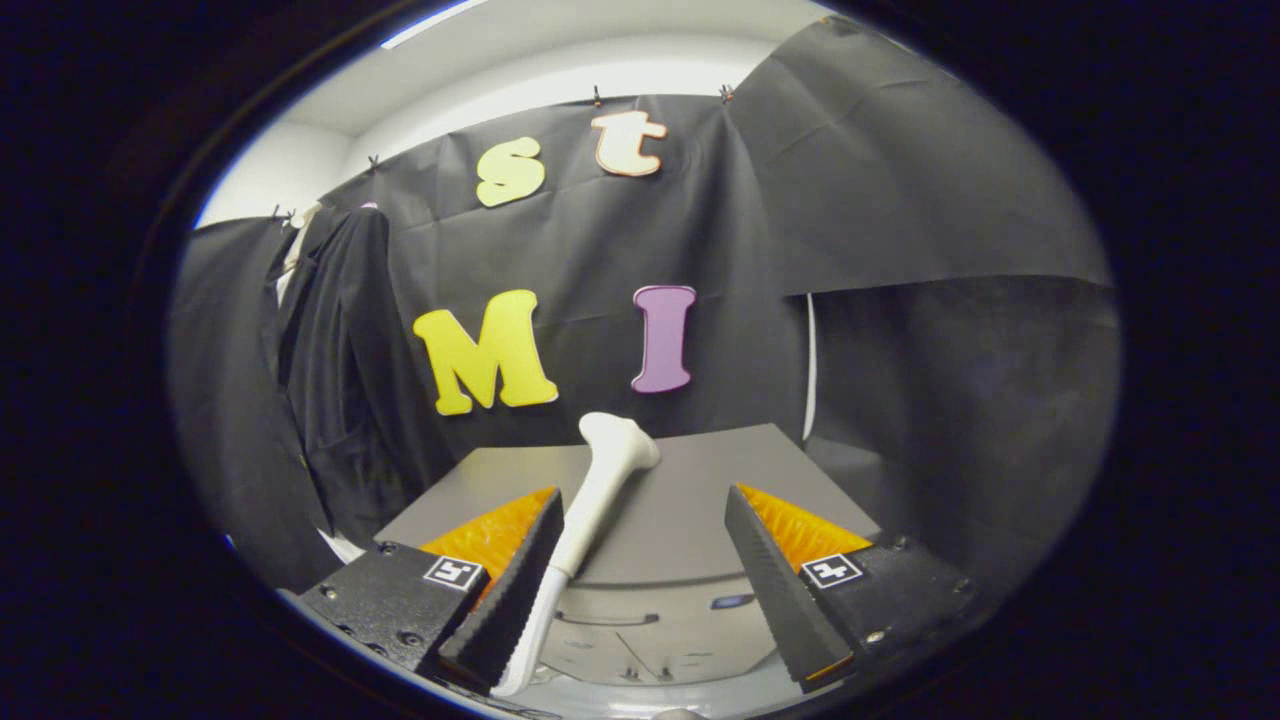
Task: Iron the clothes twice with a garment steamer, once on the left side and once on the right side.
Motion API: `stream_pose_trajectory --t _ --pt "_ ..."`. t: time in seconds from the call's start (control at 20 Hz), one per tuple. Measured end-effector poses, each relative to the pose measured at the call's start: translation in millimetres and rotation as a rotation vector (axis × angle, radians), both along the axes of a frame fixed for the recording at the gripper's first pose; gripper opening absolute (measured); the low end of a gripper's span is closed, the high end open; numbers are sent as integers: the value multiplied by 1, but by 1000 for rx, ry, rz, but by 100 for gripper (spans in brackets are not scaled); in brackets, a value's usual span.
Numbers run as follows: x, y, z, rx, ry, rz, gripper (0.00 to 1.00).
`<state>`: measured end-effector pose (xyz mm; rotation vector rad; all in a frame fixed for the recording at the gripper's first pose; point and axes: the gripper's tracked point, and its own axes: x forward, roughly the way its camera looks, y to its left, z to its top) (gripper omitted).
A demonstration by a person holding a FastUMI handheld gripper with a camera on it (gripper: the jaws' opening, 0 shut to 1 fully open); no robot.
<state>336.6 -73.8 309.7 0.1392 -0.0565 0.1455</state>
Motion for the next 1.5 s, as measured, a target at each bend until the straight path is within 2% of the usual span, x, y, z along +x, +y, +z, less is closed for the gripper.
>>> stream_pose_trajectory --t 0.35,0.65,0.75,1.05,1.25,1.3,1.5 --pt "113 38 -10 18 133 132 94" --pt "171 42 -34 51 273 153 79" --pt "178 49 -42 84 312 181 76" --pt "180 55 -49 168 382 191 65" --pt "179 61 -46 283 430 216 51" --pt "179 61 -43 292 432 219 47" --pt "163 66 -31 285 397 209 42"
